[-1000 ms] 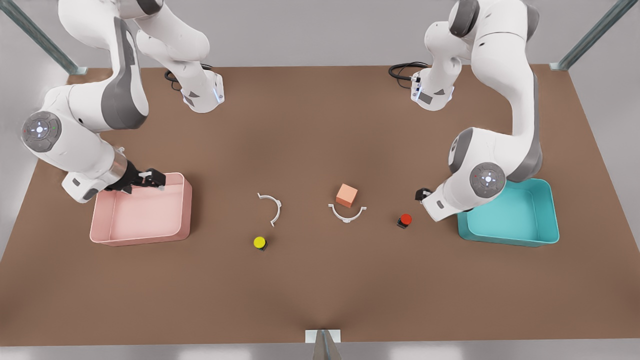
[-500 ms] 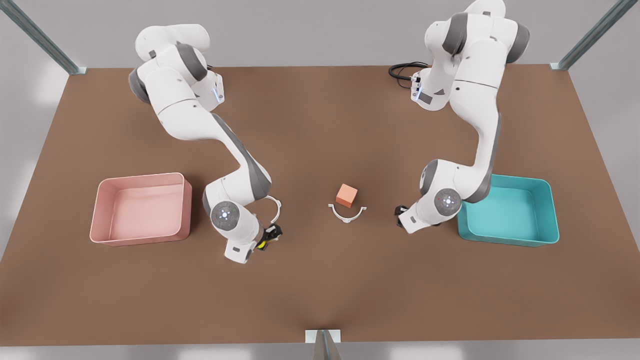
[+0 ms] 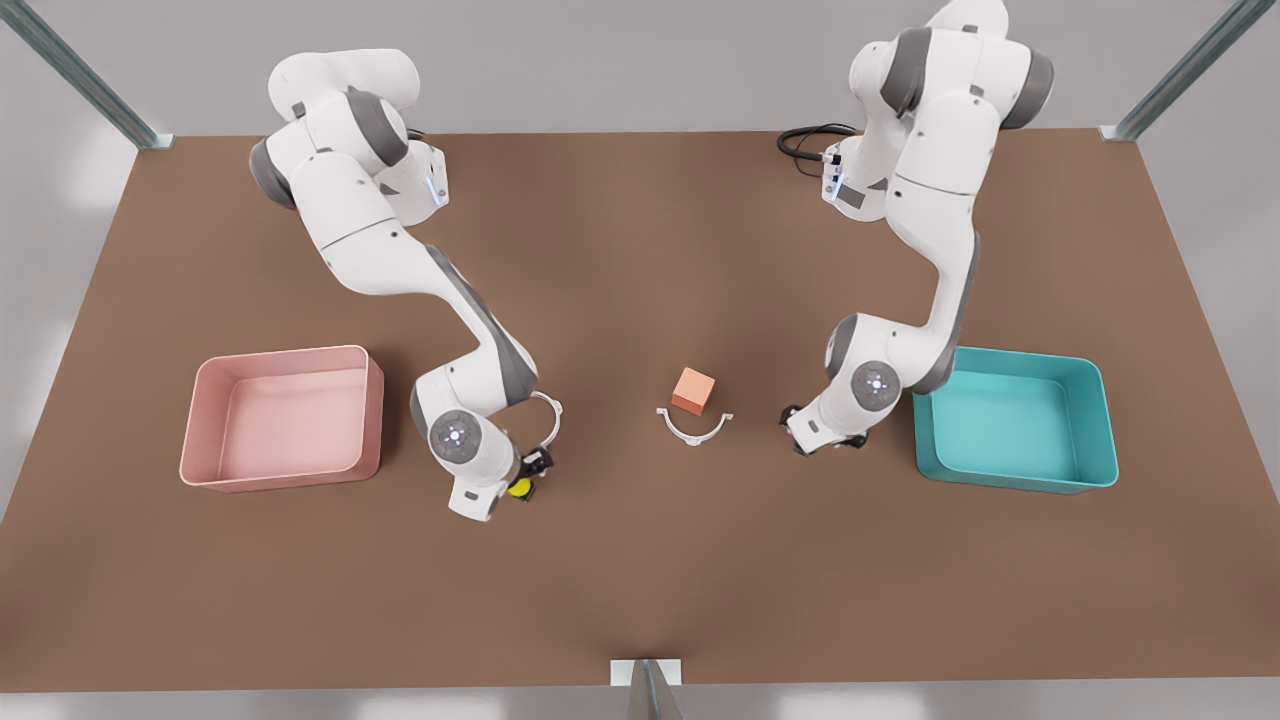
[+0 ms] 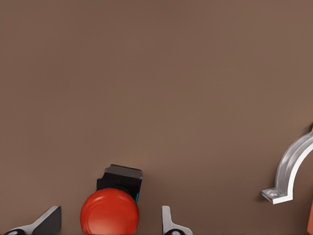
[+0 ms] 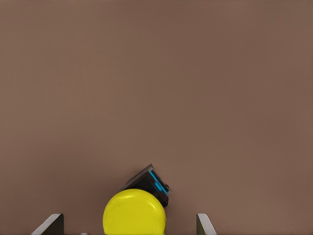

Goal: Place the red button in the blue storage box with the left arm, and place the yellow button in the pink storage box with the right arm

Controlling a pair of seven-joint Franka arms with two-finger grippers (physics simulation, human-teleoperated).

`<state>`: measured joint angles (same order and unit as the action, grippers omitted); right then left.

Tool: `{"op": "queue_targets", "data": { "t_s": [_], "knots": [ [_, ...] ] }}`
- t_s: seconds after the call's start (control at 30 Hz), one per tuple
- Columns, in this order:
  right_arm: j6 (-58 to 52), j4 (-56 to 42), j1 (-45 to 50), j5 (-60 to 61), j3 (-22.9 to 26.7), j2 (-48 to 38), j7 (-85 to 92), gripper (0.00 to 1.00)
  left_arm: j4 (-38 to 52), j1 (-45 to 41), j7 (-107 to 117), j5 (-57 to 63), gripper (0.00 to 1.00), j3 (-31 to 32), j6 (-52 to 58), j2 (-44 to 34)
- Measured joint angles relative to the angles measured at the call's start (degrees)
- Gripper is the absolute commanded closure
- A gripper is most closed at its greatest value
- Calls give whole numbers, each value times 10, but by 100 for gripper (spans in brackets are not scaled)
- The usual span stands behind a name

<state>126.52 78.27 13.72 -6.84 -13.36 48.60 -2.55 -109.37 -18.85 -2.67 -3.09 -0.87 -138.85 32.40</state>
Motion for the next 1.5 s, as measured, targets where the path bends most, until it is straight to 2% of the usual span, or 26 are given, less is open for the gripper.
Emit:
{"op": "queue_targets", "data": {
  "t_s": [0.13, 0.17, 0.2, 0.23, 0.27, 0.37, 0.5, 0.57, 0.63, 0.8, 0.97, 1.0, 1.03, 1.13, 1.23, 1.3, 1.33, 1.5],
  "knots": [
    [17, 20, -2, -2, 0, 9, 0, 0, 5, 0, -2, 0, 0, 1, -16, 2],
    [22, 22, -2, -3, 0, 10, 0, 0, 7, 0, -2, 0, 7, 0, -19, 2],
    [26, 23, -2, -7, 0, 13, 0, 0, 8, 1, -2, 0, 27, 1, -21, 2],
    [31, 22, -2, -12, 0, 17, 0, 0, 8, 2, -2, 0, 37, 1, -23, 2],
    [37, 22, -1, -16, 0, 21, 0, 0, 9, 2, -2, 1, 42, 1, -25, 2],
    [53, 21, 1, -24, 0, 28, 1, 0, 9, 2, -1, 2, 49, 1, -28, 2],
    [65, 19, 3, -30, -2, 30, 2, 2, 13, 3, 1, 4, 50, 0, -31, -4],
    [68, 18, 3, -31, -3, 30, 3, 12, 13, 8, 2, 5, 50, -1, -25, -27],
    [71, 18, 3, -32, -3, 30, 3, 18, 14, 26, 0, 6, 51, -3, -8, -63],
    [76, 23, 2, -33, -2, 31, 5, 19, 17, 131, -40, 6, 51, -3, 60, -131],
    [77, 31, 1, -36, -2, 30, 6, 18, 16, 235, -120, 6, 51, -4, 111, -140],
    [77, 32, 1, -39, -2, 30, 6, 19, 15, 247, -137, 6, 51, -4, 118, -139],
    [77, 33, 1, -41, -2, 30, 6, 25, 15, 256, -154, 6, 51, -5, 126, -138],
    [78, 33, 1, -46, -2, 30, 6, 30, 15, 278, -202, 6, 51, -6, 144, -115],
    [79, 33, 1, -47, -2, 30, 7, 40, 23, 287, -243, 6, 50, -6, 153, -61],
    [80, 32, 1, -47, -2, 29, 8, 42, 31, 290, -267, 4, 49, -6, 156, -28],
    [80, 31, 1, -47, -2, 28, 9, 45, 34, 290, -279, 3, 0, -6, 158, -18],
    [78, 29, 2, -44, -3, 8, 14, 45, 41, 288, -331, -1, 0, -6, 167, -30]
  ]
}}
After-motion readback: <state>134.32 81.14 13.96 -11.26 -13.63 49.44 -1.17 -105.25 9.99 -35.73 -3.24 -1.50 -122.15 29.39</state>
